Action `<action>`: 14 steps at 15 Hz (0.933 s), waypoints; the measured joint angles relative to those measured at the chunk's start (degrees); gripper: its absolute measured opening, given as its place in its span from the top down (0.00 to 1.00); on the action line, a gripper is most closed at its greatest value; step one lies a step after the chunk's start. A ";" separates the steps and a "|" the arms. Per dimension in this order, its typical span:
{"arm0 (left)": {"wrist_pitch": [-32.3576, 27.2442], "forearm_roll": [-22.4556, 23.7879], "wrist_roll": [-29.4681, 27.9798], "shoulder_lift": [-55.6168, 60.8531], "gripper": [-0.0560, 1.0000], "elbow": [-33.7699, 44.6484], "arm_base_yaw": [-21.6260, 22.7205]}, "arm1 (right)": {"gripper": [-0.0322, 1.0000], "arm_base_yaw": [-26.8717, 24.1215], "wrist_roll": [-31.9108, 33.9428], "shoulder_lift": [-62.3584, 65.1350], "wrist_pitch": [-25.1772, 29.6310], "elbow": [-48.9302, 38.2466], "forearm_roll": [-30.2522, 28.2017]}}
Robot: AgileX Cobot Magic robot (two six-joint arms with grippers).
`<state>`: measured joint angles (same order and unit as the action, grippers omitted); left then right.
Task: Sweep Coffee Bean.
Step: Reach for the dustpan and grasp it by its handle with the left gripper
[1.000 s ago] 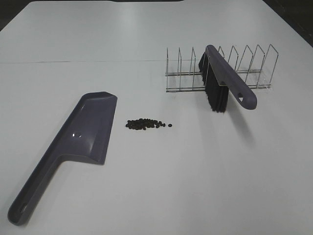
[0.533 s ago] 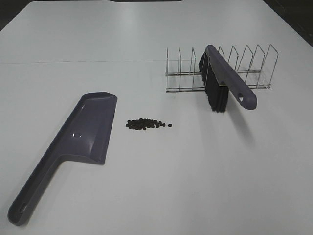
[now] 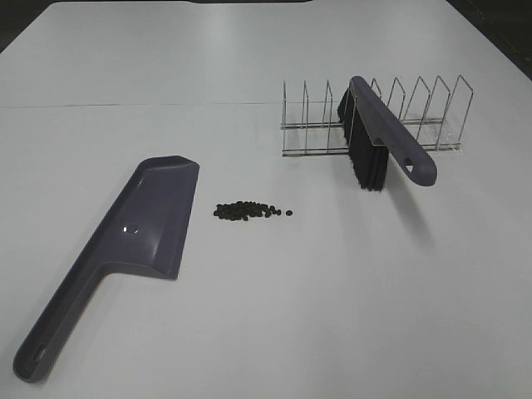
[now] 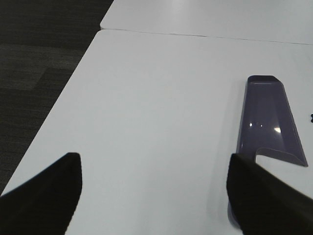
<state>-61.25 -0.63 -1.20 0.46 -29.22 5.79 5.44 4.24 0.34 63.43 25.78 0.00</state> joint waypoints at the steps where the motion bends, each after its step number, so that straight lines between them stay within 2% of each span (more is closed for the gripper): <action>1: 0.00 0.00 0.00 0.00 0.24 0.00 0.00 | 0.35 0.00 0.00 0.00 0.00 0.00 0.00; 14: 0.00 0.00 0.00 0.00 0.24 0.00 0.00 | 0.35 0.00 0.00 0.00 0.00 0.00 0.00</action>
<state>-61.25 -0.63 -1.20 0.46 -29.22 5.79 5.44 4.24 0.34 63.43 25.78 0.00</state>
